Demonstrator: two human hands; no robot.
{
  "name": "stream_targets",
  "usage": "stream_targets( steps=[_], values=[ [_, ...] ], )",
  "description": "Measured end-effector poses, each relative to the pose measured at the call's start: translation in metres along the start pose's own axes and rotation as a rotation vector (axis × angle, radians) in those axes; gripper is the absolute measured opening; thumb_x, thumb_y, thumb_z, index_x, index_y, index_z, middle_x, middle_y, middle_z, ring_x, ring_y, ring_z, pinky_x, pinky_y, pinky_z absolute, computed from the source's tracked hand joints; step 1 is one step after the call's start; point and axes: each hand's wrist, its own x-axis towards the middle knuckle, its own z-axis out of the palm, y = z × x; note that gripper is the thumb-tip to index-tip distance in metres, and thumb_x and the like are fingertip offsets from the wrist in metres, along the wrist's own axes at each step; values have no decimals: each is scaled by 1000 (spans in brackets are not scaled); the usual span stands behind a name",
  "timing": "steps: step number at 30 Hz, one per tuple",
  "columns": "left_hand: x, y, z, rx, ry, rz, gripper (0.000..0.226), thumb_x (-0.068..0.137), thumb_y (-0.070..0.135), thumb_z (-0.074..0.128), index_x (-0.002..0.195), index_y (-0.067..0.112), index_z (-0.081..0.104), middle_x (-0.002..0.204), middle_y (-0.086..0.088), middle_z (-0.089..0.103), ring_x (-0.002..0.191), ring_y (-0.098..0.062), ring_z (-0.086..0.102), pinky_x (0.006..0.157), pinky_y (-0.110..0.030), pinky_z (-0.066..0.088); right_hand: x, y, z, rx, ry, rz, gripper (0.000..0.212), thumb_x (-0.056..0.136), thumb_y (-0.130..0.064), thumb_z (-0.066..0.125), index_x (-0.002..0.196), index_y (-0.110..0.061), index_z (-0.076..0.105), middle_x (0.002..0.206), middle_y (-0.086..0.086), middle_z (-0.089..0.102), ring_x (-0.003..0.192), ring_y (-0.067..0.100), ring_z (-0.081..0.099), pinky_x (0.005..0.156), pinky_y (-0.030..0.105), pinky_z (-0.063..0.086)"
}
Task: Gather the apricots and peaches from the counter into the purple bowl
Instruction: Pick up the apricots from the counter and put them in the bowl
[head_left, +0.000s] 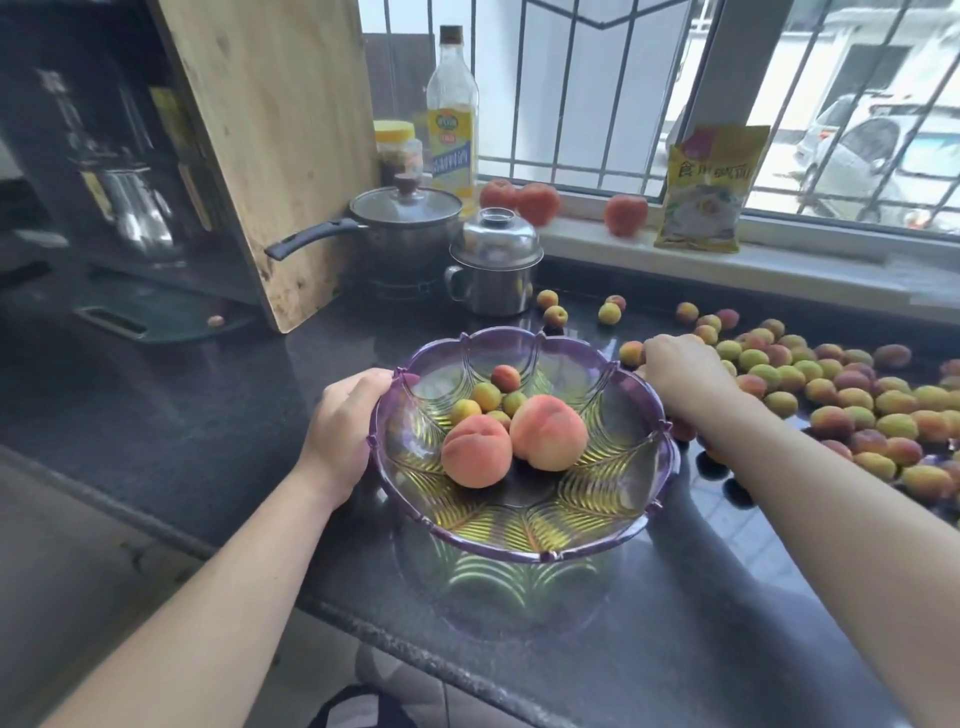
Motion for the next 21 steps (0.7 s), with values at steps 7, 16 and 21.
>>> stream_targets(
  steps=[7,16,21],
  values=[
    [0,1,1,-10,11,2,37,91,38,53,92,20,85,98,-17,79,94,-28,73,87,-44,56,-11,0,-32,423,356,-91,25,99,-26,60,122,-20,69,120,12,58,113,32,54,90,38,41],
    [-3,3,4,-37,26,-11,35,89,37,56,89,19,86,88,-10,78,85,-22,70,82,-40,51,-26,-52,-54,409,-88,-482,36,101,-17,57,135,-26,64,115,-6,56,91,8,60,76,14,43],
    [-4,4,2,-3,29,-3,37,90,38,54,92,18,85,95,-13,81,92,-27,75,90,-49,58,-17,-66,-29,70,-122,-573,24,92,-19,60,113,-20,70,108,3,60,103,27,57,91,43,47]
  ],
)
